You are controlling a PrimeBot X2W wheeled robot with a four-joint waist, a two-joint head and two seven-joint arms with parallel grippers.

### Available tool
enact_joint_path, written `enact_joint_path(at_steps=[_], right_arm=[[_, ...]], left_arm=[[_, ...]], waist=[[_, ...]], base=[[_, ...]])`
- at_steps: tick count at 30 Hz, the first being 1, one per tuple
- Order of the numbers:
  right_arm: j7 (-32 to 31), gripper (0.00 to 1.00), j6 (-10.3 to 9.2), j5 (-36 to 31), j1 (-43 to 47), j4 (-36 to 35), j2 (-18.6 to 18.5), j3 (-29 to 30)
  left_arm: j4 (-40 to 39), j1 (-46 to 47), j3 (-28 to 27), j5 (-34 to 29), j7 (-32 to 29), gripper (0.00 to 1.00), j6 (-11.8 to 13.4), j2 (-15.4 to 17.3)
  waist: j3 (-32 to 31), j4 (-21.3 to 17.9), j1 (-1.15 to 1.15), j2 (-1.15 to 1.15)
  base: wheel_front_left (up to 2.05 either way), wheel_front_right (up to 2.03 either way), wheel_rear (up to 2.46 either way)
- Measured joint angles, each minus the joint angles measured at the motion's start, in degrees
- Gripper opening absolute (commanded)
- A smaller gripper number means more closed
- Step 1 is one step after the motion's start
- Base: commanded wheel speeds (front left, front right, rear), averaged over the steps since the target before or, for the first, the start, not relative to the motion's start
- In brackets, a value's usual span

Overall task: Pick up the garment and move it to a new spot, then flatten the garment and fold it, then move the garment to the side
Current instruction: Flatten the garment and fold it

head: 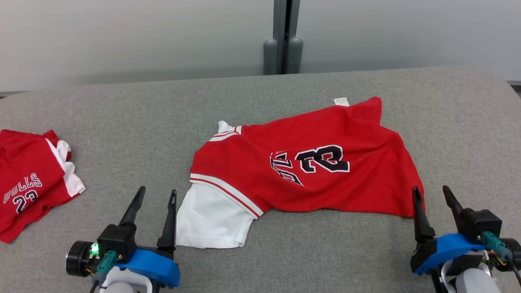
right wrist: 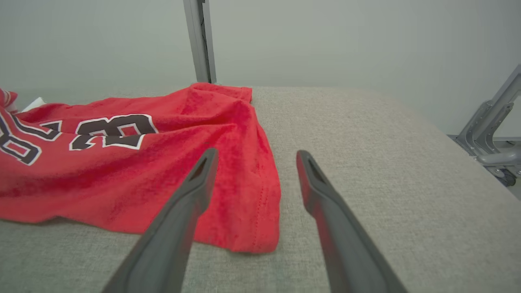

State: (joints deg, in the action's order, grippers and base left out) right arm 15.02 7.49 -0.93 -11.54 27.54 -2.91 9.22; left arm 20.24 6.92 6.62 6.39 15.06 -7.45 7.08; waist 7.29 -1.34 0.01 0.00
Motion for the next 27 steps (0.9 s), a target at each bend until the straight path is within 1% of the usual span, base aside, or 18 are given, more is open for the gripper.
enact_joint_path(at_steps=[4, 10, 17, 22, 24, 27], right_arm=[[0.0, 1.0, 0.0, -0.2, -2.2, 4.5, 0.0, 1.1], [0.0, 1.0, 0.0, 0.0, -4.4, 10.3, 0.0, 1.8], [0.0, 1.0, 0.0, 1.1, -6.6, 15.6, 0.0, 1.4], [0.0, 1.0, 0.0, 3.3, -7.8, 19.5, 0.0, 0.9], [0.0, 1.0, 0.0, 4.6, -8.5, 21.4, 0.0, -0.1], [0.0, 1.0, -0.01, 6.2, -9.1, 22.3, 0.0, -1.5]], left_arm=[[4.1, 1.4, 3.2, 1.5, 0.0, 1.0, 0.0, 0.2], [9.8, 1.9, 6.5, 4.1, 0.0, 1.0, 0.0, 0.0], [14.3, 2.8, 6.3, 6.3, 0.0, 1.0, 0.0, -0.3], [16.5, 3.3, 6.7, 7.2, 0.0, 1.0, 0.0, -0.8], [17.6, 3.7, 7.3, 7.8, 0.0, 1.0, 0.0, -1.2], [18.9, 4.1, 7.5, 8.8, 0.0, 1.0, 0.0, -1.4]], waist=[[1.6, -0.3, 0.0, 0.01], [2.9, -0.7, -0.01, 0.0], [3.5, -1.2, -0.01, 0.0], [3.5, -1.2, -0.01, 0.01], [3.4, -1.0, -0.01, 0.0], [3.3, -1.0, -0.01, 0.0]], base=[[0.0, 0.0, 0.0], [0.0, 0.0, 0.0], [0.0, 0.0, 0.0], [0.0, 0.0, 0.0], [0.0, 0.0, 0.0], [0.0, 0.0, 0.0]])
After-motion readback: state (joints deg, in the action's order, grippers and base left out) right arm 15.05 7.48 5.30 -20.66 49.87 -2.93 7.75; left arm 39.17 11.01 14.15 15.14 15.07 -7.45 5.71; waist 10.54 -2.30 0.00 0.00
